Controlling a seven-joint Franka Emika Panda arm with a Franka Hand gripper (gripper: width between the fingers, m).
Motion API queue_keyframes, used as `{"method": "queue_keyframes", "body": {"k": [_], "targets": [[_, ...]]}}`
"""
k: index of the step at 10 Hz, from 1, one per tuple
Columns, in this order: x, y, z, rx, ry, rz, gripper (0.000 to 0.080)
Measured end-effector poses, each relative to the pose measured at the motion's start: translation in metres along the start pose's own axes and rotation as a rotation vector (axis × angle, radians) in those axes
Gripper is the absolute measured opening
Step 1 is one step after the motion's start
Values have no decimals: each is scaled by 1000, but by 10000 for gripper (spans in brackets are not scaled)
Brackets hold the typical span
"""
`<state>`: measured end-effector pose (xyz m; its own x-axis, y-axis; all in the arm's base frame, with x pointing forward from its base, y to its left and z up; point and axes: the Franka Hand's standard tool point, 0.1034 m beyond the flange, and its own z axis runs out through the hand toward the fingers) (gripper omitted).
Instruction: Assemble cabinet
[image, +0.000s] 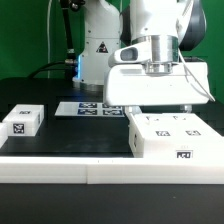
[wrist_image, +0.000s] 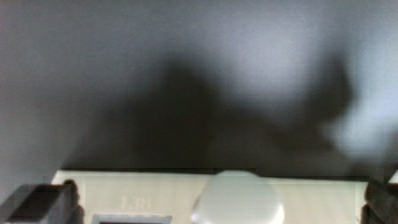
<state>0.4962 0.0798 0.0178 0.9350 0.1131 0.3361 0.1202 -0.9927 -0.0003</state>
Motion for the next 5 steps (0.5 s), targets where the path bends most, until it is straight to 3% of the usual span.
{"method": "queue_keyframes", "body": {"k": [5], "targets": [[-10,0,9,-3,-13,18,797]]}}
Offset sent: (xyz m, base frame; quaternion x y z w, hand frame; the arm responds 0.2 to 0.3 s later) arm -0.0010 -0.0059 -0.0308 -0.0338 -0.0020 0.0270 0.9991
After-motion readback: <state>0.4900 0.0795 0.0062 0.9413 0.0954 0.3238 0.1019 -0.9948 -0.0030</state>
